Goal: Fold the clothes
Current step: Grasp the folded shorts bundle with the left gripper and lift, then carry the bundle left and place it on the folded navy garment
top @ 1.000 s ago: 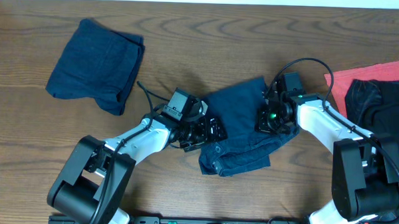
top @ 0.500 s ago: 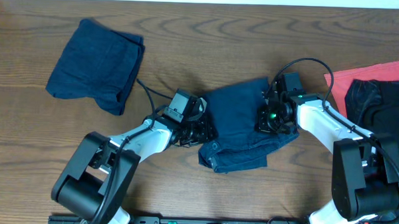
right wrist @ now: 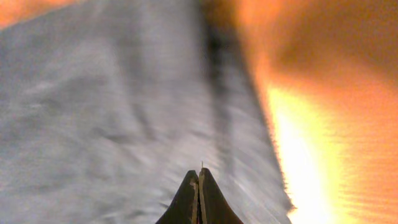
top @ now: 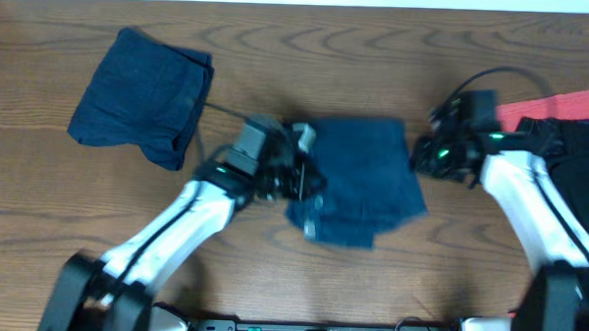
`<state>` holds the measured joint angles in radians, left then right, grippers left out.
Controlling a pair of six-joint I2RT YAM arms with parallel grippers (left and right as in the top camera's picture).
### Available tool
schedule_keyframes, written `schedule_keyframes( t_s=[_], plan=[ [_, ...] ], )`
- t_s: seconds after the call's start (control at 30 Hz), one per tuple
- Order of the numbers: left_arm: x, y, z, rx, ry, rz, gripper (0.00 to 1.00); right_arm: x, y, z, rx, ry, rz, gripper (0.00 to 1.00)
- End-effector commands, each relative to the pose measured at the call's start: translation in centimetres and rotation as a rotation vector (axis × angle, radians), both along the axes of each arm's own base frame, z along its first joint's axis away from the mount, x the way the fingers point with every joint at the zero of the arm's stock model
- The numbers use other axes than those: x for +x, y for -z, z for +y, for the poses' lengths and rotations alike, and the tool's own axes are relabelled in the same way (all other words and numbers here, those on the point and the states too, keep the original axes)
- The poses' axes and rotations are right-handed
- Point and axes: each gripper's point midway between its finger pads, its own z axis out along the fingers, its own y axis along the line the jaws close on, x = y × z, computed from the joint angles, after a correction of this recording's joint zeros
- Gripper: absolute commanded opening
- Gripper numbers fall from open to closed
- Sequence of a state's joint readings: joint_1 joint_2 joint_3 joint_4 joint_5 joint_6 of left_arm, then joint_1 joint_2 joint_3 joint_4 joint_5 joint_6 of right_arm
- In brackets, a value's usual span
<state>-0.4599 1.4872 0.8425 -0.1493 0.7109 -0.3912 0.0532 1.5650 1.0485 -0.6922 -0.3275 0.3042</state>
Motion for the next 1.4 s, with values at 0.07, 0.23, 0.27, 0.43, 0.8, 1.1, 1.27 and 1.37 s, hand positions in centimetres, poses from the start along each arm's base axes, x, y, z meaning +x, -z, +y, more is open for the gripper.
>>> schedule_keyframes(
  t_s=[0.07, 0.23, 0.27, 0.43, 0.8, 1.1, 1.27, 1.37],
  plan=[
    [6.0, -11.3, 4.4, -0.117, -0.118, -0.318, 0.06, 1.4, -7.2, -1.1, 0.054, 0.091, -0.185, 0.03],
    [12.1, -16.0, 12.7, -0.118, -0.351, -0.468, 0.06, 0.6, -7.8, -1.0, 0.055, 0.088, -0.185, 0.02],
    [13.3, -16.7, 15.0, -0.116, -0.412, -0.499, 0.06, 0.5, -7.7, -1.0, 0.054, 0.088, -0.175, 0.01],
    [17.0, -15.8, 25.7, -0.106, -0.686, -0.507, 0.06, -0.2, -7.2, -1.0, 0.052, 0.089, -0.138, 0.01],
    [18.7, -0.3, 36.0, -0.074, -1.016, -0.073, 0.06, -0.7, -6.9, -1.0, 0.050, 0.090, -0.115, 0.01],
    [15.8, 3.2, 37.2, 0.139, -1.025, 0.021, 0.55, -1.1, -6.7, -1.0, 0.050, 0.089, -0.099, 0.01],
    [12.4, 1.9, 34.8, 0.194, -0.864, 0.049, 0.66, -1.1, -7.1, -0.1, 0.079, 0.021, -0.124, 0.01],
    [9.4, -0.4, 34.3, 0.295, -0.801, 0.028, 0.68, -1.0, -7.7, 0.8, 0.097, -0.094, -0.179, 0.02]
  ],
)
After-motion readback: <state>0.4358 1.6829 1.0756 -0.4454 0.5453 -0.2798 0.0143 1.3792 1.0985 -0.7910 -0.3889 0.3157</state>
